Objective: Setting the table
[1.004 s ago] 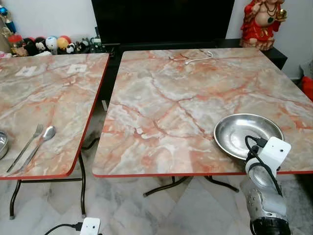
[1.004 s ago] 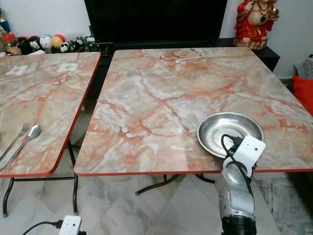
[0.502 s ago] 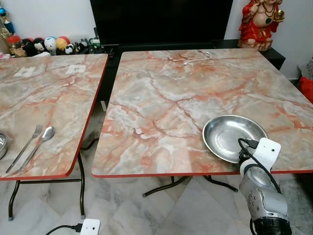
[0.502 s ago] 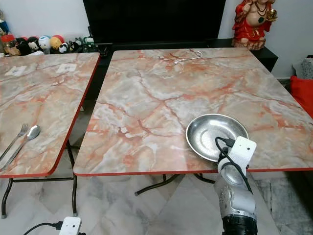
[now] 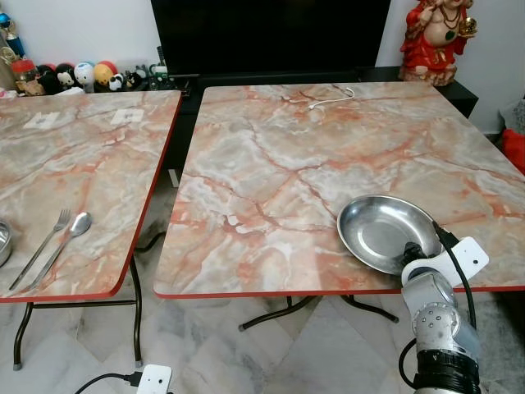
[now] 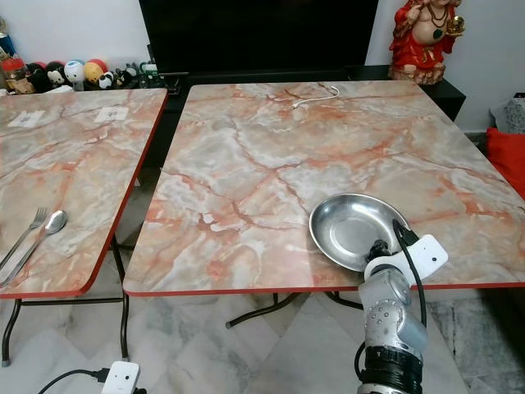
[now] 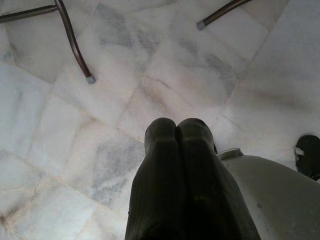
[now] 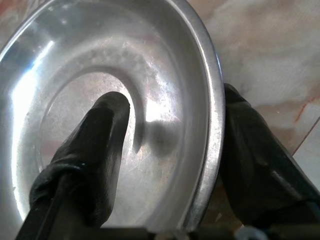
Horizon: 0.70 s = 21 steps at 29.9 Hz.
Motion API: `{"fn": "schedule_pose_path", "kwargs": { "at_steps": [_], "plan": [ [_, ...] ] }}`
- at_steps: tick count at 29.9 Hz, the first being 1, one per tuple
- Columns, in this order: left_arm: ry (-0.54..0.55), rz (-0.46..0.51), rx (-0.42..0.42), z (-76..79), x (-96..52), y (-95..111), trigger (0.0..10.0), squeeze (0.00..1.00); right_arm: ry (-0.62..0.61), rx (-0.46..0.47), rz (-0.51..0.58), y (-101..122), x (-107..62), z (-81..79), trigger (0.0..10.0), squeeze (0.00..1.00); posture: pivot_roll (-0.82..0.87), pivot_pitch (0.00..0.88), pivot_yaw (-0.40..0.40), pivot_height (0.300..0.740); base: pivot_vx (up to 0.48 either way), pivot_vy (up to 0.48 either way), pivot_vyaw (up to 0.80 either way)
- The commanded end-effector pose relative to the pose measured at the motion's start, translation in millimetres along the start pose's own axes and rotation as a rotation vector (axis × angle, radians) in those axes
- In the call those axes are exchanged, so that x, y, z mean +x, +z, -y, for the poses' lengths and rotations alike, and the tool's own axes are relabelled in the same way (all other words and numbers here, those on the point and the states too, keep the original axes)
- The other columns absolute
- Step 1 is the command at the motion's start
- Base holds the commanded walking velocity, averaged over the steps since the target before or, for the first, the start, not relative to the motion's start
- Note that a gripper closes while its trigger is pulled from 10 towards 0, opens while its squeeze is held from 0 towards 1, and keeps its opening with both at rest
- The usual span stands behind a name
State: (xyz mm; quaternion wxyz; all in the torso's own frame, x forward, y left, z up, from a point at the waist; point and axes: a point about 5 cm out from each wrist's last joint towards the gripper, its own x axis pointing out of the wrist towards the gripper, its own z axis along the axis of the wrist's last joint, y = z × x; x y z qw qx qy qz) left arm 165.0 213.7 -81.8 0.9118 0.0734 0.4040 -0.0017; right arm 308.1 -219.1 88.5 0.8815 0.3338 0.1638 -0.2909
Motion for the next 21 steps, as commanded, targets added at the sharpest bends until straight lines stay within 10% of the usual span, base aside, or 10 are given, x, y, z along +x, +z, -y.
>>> {"fn": "schedule_pose_path", "kwargs": {
  "at_steps": [1,11,21],
  "plan": [
    [0.002,-0.003,0.018,-3.6,-1.1,-1.7,10.0,0.00,-0.009,0.006,0.001,-0.9,1.1,1.0,10.0,0.00,-0.02,0.000,0.015,0.740,0.000,0.000,0.00],
    [-0.010,0.004,0.034,-2.0,-1.0,-1.0,10.0,0.00,-0.106,0.017,0.191,19.2,-5.4,15.3,10.0,0.00,-0.02,0.000,0.018,0.740,0.000,0.000,0.00],
    [0.042,0.040,-0.040,-11.9,-0.4,5.5,10.0,0.00,0.255,-0.462,0.459,40.5,-29.8,-11.4,10.0,0.00,-0.07,0.000,0.027,0.740,0.000,0.000,0.00]
  ]
}}
